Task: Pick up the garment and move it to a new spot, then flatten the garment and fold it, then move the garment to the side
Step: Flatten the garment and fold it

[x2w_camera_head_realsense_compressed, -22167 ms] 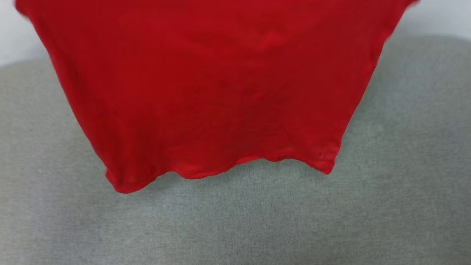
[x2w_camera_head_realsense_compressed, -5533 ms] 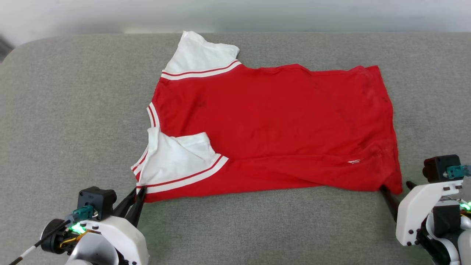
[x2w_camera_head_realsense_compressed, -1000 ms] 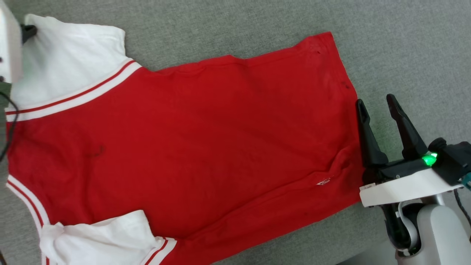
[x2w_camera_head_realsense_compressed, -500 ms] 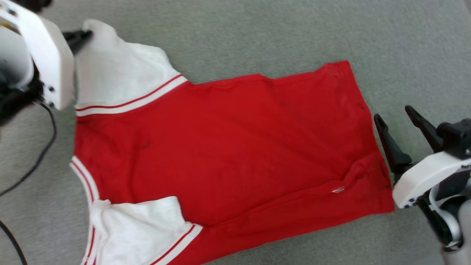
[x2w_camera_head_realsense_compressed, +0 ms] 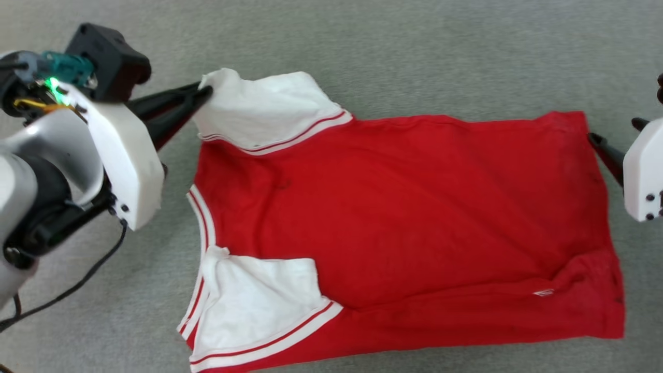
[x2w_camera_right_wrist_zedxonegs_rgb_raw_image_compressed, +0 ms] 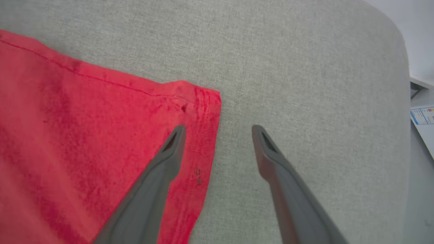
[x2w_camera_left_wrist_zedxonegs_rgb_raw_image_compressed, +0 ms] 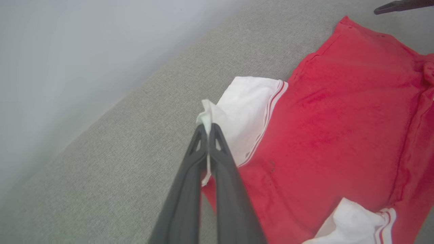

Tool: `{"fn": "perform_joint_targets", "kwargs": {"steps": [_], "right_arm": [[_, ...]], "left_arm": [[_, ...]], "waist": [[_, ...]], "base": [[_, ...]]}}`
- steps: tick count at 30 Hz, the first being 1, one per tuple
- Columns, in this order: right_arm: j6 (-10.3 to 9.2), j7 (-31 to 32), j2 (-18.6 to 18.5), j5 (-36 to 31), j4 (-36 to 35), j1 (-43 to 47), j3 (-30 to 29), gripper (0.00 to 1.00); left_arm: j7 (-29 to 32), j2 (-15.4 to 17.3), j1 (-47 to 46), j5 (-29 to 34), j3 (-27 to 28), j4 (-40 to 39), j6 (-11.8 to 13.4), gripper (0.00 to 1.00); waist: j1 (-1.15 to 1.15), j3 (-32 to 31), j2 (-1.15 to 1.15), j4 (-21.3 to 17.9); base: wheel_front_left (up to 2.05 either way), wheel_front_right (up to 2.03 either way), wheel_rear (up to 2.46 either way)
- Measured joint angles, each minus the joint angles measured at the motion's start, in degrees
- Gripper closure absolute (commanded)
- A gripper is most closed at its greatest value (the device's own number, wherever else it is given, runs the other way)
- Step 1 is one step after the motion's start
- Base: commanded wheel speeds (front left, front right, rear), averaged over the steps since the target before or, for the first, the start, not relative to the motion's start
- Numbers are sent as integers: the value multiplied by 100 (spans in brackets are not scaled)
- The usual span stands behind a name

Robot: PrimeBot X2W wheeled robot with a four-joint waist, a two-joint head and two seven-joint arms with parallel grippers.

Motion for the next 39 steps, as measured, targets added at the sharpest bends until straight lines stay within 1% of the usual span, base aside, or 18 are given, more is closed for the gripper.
{"fn": "perform_joint_targets", "kwargs": {"steps": [4, 7, 9, 13, 17, 18, 19, 20, 28, 29, 31, 34, 35, 39], "right_arm": [[1, 224, -235, -77, 531, -436, 322, 0], [1, 237, -275, -112, 895, -664, 475, 0], [1, 218, -281, -135, 1114, -778, 612, 0], [0, 204, -409, -183, 1439, -960, 886, 0], [-4, 245, -508, 62, 1629, -1028, 1095, 0], [-10, 254, -528, 103, 1663, -1037, 1124, 35], [-11, 256, -542, 134, 1689, -1044, 1169, 76], [-11, 254, -548, 160, 1711, -1049, 1212, 100], [0, -116, -433, 267, 2047, -1007, 1258, 100], [0, -233, -376, 359, 2137, -956, 1190, 100], [0, -380, -296, 469, 2195, -875, 1094, 100], [0, -495, -237, 572, 2174, -827, 1027, 100], [0, -599, -221, 657, 2087, -772, 949, 100], [0, -716, -229, 781, 1933, -525, 875, 100]], "left_arm": [[-121, -8, 233, 140, -96, -445, 129, 100], [-166, -64, 293, 222, -155, -619, 197, 100], [-185, -94, 311, 271, -178, -690, 220, 100], [-219, -168, 318, 328, -222, -792, 245, 100], [-256, -265, 318, 380, -265, -802, 249, 100], [-272, -275, 318, 382, -269, -791, 257, 100], [-280, -287, 319, 388, -277, -767, 266, 100], [-309, -300, 322, 394, -287, -728, 272, 100], [-586, -375, 553, 422, -292, -430, 402, 100], [-739, -388, 653, 423, -254, -307, 500, 100], [-845, -370, 771, 432, -253, -194, 559, 100], [-965, -372, 956, 348, -242, -141, 628, 100], [-1063, -342, 1140, 282, -232, -110, 704, 100], [-1236, -253, 1411, 151, -186, -101, 824, 100]], "waist": [[0, 122, 0, 261], [0, 211, 0, 435], [0, 271, 0, 529], [0, 373, 0, 675], [-1, 424, 0, 782], [-1, 425, 0, 796], [-1, 417, 0, 803], [-1, 401, 0, 807], [-1, 127, 0, 751], [-1, -2, 0, 716], [-1, -149, 0, 674], [0, -308, 0, 627], [0, -470, 0, 581], [0, -715, 0, 513]], "base": [[0, 0, 0], [0, 0, 0], [0, 0, 0], [0, 0, 0], [0, 0, 0], [0, 0, 0], [0, 0, 0], [0, 0, 0], [0, 0, 0], [0, 0, 0], [0, 0, 0], [0, 0, 0], [0, 0, 0], [0, 0, 0]]}}
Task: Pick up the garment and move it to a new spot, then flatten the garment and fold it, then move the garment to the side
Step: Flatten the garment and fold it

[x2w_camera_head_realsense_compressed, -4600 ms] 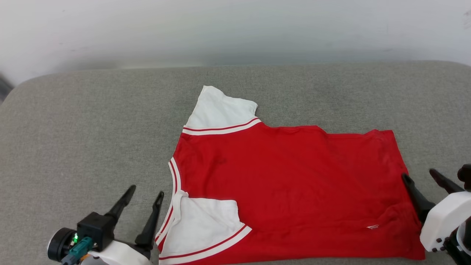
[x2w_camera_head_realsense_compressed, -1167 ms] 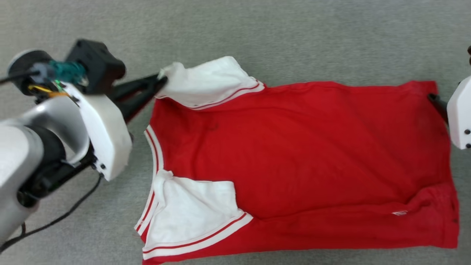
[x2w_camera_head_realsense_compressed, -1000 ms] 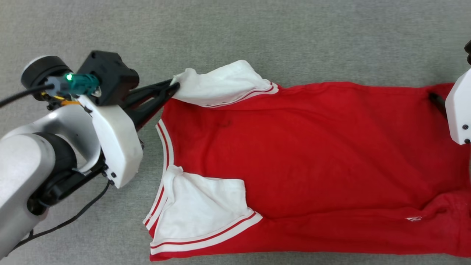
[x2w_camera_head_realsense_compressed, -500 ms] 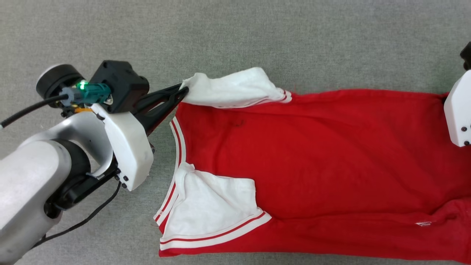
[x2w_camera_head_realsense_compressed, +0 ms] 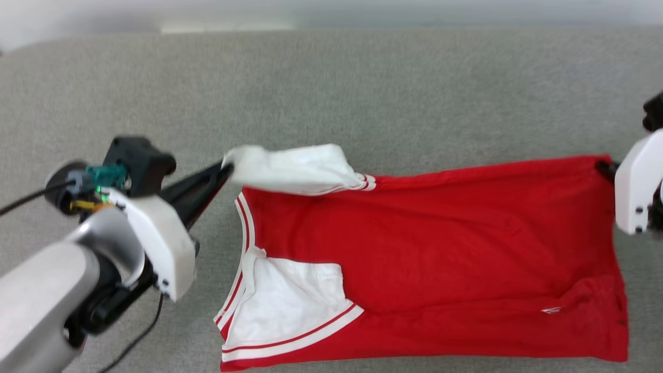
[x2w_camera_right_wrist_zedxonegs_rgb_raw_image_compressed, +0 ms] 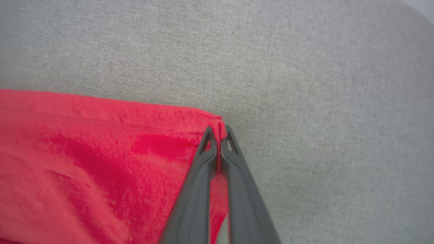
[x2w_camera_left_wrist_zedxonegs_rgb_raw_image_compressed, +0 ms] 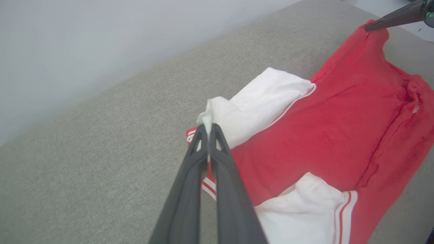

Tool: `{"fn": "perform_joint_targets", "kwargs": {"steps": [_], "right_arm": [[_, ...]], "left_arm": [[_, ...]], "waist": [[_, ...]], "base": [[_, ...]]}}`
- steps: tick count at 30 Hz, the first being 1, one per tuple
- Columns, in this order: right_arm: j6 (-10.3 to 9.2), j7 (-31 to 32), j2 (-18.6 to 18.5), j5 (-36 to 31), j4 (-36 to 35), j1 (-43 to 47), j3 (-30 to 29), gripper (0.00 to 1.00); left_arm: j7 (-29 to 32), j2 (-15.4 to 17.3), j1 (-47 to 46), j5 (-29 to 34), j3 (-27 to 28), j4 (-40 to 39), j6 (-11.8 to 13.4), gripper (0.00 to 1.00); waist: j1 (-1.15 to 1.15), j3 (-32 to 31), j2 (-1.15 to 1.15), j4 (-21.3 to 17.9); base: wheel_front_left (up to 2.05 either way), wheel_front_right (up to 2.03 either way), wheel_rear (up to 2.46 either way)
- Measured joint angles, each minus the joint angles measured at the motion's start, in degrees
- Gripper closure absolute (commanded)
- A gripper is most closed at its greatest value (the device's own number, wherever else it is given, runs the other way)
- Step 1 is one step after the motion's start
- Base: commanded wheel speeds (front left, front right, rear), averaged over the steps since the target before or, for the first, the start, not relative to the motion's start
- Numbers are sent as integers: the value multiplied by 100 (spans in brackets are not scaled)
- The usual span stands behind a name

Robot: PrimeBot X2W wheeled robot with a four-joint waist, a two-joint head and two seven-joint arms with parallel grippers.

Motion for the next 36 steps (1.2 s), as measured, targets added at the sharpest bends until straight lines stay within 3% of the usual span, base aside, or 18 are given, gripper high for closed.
{"fn": "perform_joint_targets", "kwargs": {"steps": [9, 18, 36], "right_arm": [[0, -232, -98, 326, -842, 1326, -560, 100], [0, -93, -46, 309, -1594, 2793, -865, 100], [0, 62, -660, 18, -1954, 3259, -81, 100]], "left_arm": [[-367, 342, 1088, -324, -91, -256, 364, 100], [-531, 372, 1967, -369, -533, -158, 555, 100], [-446, -423, 2060, 75, -1251, 1027, 175, 100]], "waist": [[0, -579, 0, -81], [0, -649, 0, -62], [0, -483, 0, -67]], "base": [[0, 0, 0], [0, 0, 0], [0, 0, 0]]}}
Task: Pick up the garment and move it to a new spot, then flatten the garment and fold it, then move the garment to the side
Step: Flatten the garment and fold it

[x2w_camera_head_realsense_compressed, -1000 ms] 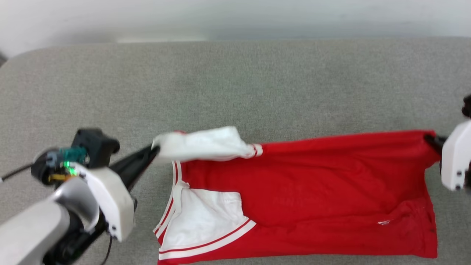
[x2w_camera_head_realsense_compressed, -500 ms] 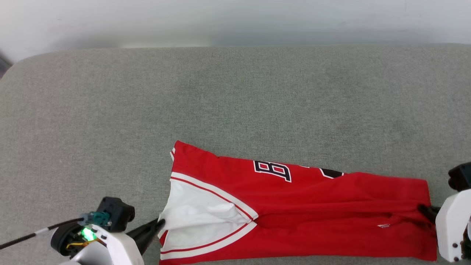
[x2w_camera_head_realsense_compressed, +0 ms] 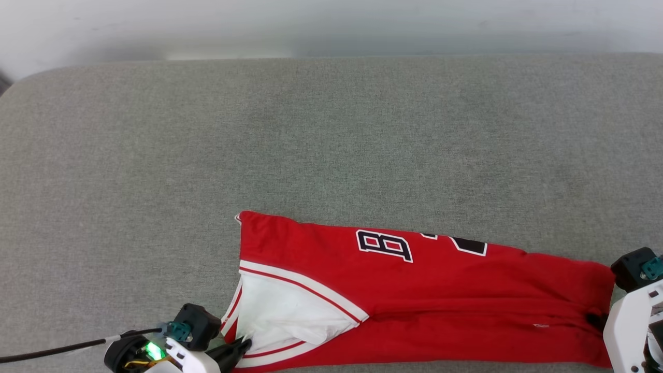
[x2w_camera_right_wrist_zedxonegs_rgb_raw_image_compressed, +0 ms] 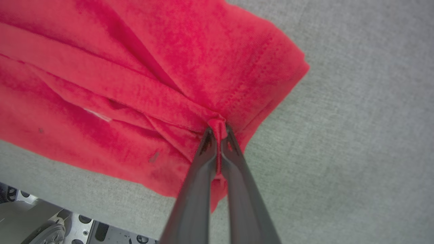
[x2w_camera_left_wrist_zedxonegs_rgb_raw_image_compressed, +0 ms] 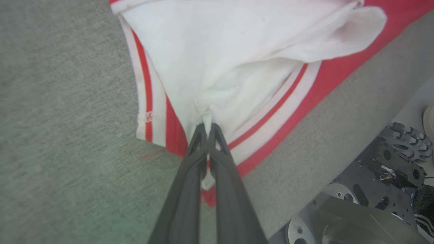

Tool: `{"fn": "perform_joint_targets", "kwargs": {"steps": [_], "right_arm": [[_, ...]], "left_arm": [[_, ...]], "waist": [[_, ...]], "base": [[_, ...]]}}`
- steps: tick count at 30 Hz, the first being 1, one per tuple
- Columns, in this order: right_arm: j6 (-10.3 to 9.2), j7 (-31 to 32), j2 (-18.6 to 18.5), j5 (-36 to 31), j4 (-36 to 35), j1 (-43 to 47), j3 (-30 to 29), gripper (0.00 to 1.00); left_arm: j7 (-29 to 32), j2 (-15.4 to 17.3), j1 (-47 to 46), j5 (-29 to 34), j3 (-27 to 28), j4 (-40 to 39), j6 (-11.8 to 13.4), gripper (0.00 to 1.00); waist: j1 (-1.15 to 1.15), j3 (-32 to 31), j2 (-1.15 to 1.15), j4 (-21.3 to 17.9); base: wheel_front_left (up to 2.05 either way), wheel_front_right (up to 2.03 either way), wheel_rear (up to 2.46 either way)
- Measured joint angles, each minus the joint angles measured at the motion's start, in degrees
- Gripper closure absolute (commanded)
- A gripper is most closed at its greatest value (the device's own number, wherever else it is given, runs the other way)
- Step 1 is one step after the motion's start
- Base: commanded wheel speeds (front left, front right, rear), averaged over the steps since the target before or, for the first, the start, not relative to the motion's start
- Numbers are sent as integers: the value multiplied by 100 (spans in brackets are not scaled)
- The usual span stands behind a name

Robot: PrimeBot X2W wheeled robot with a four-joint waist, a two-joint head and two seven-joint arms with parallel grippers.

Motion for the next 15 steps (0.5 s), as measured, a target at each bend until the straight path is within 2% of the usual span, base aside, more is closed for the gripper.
{"fn": "perform_joint_targets", "kwargs": {"steps": [1, 2, 3, 10, 15], "right_arm": [[0, 1, -2, 30, 34, -7, 12, 86], [0, -1, -1, 52, 63, -12, 23, 0], [-1, -47, 9, 59, 73, -18, 33, 0], [0, -224, 64, 249, -64, -80, -190, 0], [0, -231, 290, 374, -361, -74, -776, 0]], "left_arm": [[-8, -22, -3, 26, -19, 62, -9, 66], [-34, -43, -9, 69, -36, 123, -18, 12], [-63, -75, -10, 104, -45, 180, -25, 0], [-554, -146, 1, 101, 124, 169, 22, 0], [-1405, -155, 38, 63, 625, -107, 423, 0]], "waist": [[0, -3, 0, 0], [0, -14, 0, 1], [0, -34, 0, 2], [0, -279, 0, 16], [0, -493, 0, 27]], "base": [[0, 0, 0], [0, 0, 0], [0, 0, 0], [0, 0, 0], [0, 0, 0]]}}
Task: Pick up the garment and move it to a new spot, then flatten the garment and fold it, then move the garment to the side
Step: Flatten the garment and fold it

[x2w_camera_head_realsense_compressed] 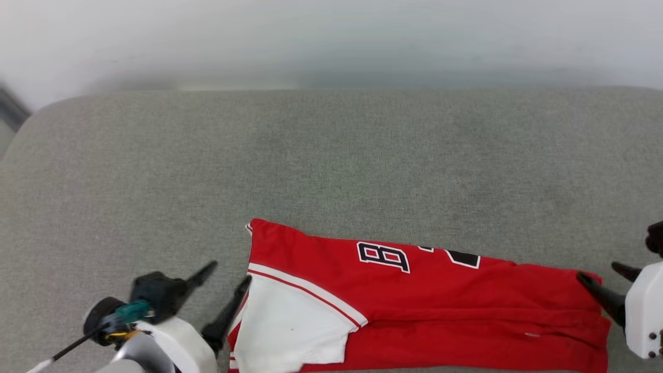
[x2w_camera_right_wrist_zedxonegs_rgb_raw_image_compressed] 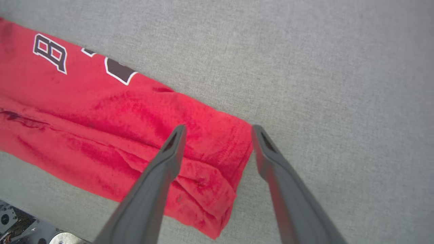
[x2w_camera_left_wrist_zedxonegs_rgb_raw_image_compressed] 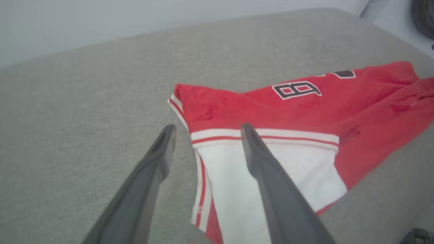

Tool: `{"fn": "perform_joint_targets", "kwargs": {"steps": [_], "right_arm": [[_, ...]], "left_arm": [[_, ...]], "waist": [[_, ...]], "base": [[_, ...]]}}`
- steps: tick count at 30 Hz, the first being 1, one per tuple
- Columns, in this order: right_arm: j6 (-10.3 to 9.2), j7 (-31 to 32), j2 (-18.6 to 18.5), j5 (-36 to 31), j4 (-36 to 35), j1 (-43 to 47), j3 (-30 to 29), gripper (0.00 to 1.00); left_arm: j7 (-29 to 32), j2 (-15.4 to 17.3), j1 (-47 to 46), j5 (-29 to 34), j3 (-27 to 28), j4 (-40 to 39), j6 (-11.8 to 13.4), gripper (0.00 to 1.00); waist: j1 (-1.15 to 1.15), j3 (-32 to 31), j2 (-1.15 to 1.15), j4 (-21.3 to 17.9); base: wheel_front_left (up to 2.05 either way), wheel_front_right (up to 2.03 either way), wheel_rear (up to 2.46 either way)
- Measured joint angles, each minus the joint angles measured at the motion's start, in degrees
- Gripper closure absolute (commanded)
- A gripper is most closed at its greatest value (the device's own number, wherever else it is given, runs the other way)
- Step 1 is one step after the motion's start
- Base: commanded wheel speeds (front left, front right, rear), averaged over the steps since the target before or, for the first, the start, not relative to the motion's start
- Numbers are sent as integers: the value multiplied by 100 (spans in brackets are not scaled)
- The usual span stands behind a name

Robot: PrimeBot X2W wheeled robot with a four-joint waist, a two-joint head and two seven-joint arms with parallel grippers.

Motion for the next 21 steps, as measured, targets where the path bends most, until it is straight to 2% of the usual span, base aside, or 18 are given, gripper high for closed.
{"fn": "perform_joint_targets", "kwargs": {"steps": [3, 6, 8, 11, 16, 18, 21], "right_arm": [[0, 89, 255, 22, -207, 109, -442, 0], [0, 199, 573, -103, -365, 280, -879, 0], [-1, 249, 876, -204, -426, 435, -1187, 0], [0, 322, 1365, -364, -502, 602, -1636, 0], [-1, 341, 1997, -781, -454, 720, -2196, 0], [0, 334, 2241, -926, -371, 764, -2329, 0], [-1, 283, 2493, -1092, -165, 788, -2488, 0]], "left_arm": [[-469, -29, 172, -77, 431, -129, 297, 0], [-613, -192, 410, -52, 1005, -314, 553, 0], [-620, -408, 611, 254, 1606, -508, 702, 0], [-631, -799, 1037, 853, 2440, -791, 738, 0], [-637, -1630, 1739, 1758, 3768, -1118, 472, 0], [-637, -1951, 1963, 2095, 4229, -1215, 269, 0], [-637, -2305, 2142, 2568, 4632, -1244, -104, 0]], "waist": [[0, -112, 0, 4], [0, -168, 0, 17], [0, -177, 0, 38], [0, -158, 0, 68], [1, -85, 0, 107], [0, -49, 0, 114], [1, 24, 0, 134]], "base": [[0, 0, 0], [0, 0, 0], [0, 0, 0], [0, 0, 0], [0, 0, 0], [0, 0, 0], [0, 0, 0]]}}
